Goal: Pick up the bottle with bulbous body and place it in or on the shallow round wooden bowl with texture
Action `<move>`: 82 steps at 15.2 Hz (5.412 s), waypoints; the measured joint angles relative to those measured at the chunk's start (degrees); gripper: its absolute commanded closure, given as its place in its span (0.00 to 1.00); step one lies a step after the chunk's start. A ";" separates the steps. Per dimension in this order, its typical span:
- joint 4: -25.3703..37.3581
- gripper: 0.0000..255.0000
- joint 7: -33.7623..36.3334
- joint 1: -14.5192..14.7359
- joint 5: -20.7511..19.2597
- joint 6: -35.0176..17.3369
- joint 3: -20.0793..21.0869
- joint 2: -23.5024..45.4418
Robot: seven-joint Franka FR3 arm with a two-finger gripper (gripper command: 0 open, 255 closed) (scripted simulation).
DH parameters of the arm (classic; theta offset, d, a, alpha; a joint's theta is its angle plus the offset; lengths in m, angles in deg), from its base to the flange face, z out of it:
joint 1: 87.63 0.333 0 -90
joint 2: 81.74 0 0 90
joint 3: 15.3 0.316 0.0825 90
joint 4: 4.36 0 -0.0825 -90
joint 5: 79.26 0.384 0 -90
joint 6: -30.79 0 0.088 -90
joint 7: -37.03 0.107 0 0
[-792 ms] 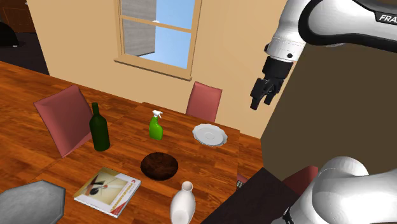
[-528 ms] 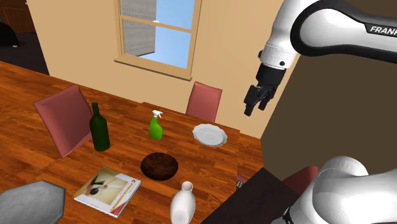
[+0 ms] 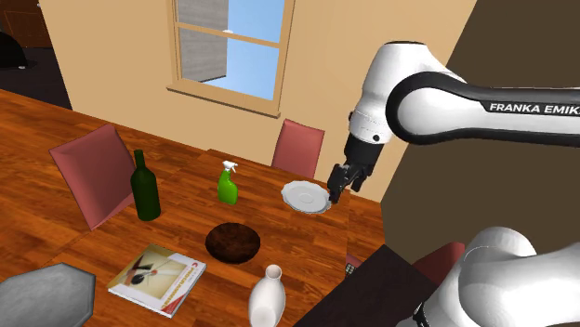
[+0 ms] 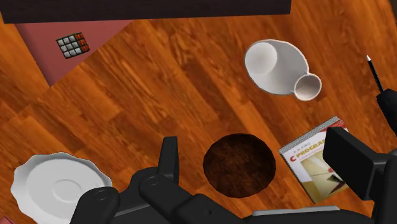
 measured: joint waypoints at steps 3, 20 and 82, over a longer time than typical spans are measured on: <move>-2.61 0.00 2.31 1.34 1.84 -5.55 3.11 2.50; -5.59 0.00 19.70 0.71 -2.07 -42.85 21.65 35.31; 26.00 1.00 12.42 -5.79 -9.62 -20.35 14.91 45.24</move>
